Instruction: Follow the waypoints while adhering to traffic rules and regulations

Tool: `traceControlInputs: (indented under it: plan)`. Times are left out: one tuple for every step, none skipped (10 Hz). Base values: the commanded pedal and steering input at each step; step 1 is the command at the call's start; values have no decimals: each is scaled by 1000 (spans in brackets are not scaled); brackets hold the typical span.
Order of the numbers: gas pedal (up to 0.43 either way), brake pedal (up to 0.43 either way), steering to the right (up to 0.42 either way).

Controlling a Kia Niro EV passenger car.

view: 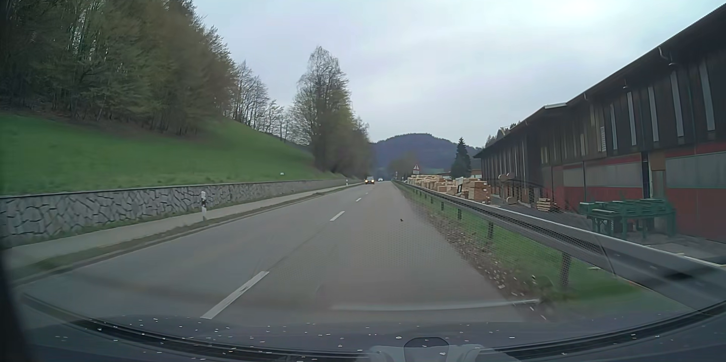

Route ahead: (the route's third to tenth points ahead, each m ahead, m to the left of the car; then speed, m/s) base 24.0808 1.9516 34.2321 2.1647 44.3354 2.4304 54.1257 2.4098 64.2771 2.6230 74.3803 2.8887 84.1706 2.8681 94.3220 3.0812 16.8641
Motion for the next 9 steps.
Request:
traceControlInputs:
  plan:
    - [189, 0, -6]
    - [189, 0, -6]
    - [189, 0, -6]
    - [197, 0, -7]
    - [228, 0, -7]
    - [240, 0, -8]
    - [248, 0, -9]
    - [248, 0, -9]
    - [248, 0, -9]
